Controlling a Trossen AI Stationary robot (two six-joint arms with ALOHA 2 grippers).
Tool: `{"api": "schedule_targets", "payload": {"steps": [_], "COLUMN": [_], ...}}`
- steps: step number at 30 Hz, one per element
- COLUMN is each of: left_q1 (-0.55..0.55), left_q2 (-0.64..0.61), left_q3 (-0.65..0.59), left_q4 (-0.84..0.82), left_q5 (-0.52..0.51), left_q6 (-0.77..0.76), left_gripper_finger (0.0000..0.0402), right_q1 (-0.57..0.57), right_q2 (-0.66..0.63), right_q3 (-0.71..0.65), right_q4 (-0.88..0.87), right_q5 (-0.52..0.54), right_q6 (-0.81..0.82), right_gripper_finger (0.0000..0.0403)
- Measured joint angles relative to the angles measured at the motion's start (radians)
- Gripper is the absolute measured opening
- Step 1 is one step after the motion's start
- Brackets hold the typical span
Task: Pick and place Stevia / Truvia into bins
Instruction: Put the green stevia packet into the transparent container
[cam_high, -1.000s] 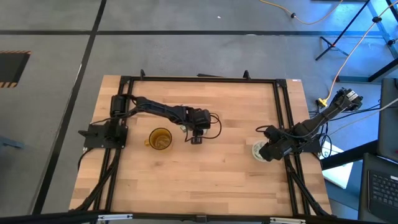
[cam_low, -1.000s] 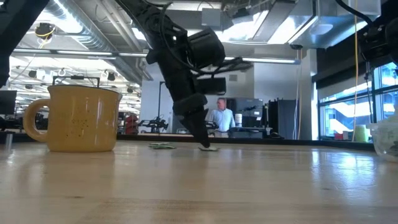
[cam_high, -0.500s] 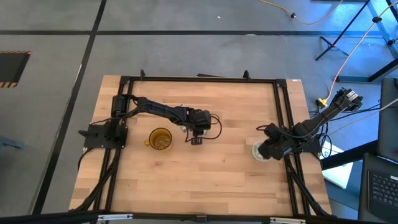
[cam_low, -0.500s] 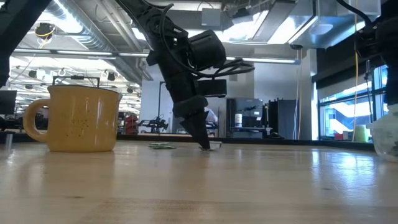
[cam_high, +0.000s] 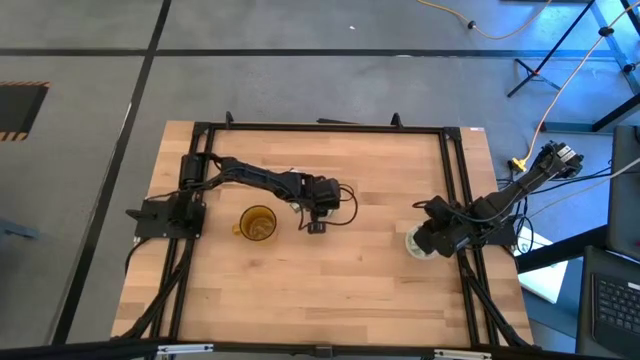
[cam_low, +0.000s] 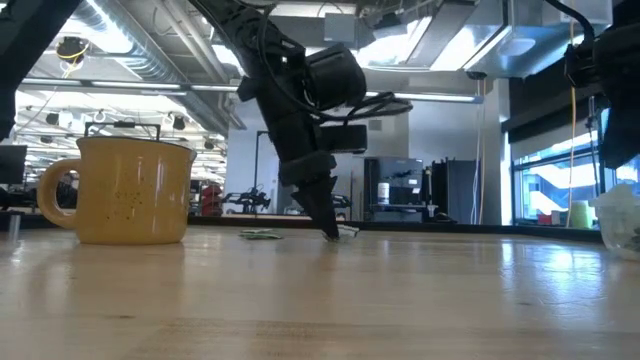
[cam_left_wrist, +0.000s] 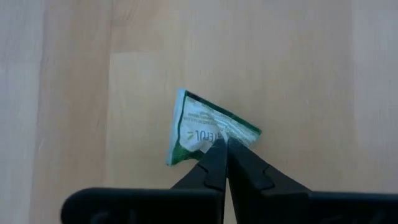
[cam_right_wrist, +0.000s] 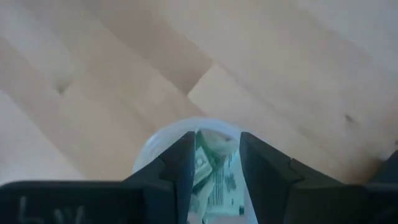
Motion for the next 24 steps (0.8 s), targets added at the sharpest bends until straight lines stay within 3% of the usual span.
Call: {"api": "schedule_targets", "payload": {"steps": [8,13,19,24], "left_q1": [-0.046,-0.083,-0.131,-0.177], "left_q2": [-0.016,-0.016,-0.017,-0.019], "left_q3": [0.06,0.098,0.136,0.173], "left_q4": [0.011,0.041,0.171,0.269], "left_q5": [0.006,0.007,-0.008,-0.008], "left_q6": [0.039,0.081,0.139,0.216], "left_gripper_finger": [0.0003,0.0003,0.0003,0.0002], "right_q1": [0.0,0.0,-0.022,-0.071], "right_q2": [0.0,0.0,0.0,0.0], "right_q3": [0.0,0.0,0.0,0.0], "right_q4": [0.038,0.223,0.494,0.589], "right_q5": [0.144,0.154,0.17,0.179], "right_q6": [-0.03,-0.178,-0.23,-0.289], "right_gripper_finger": [0.013,0.0129,0.0129,0.0129]}}
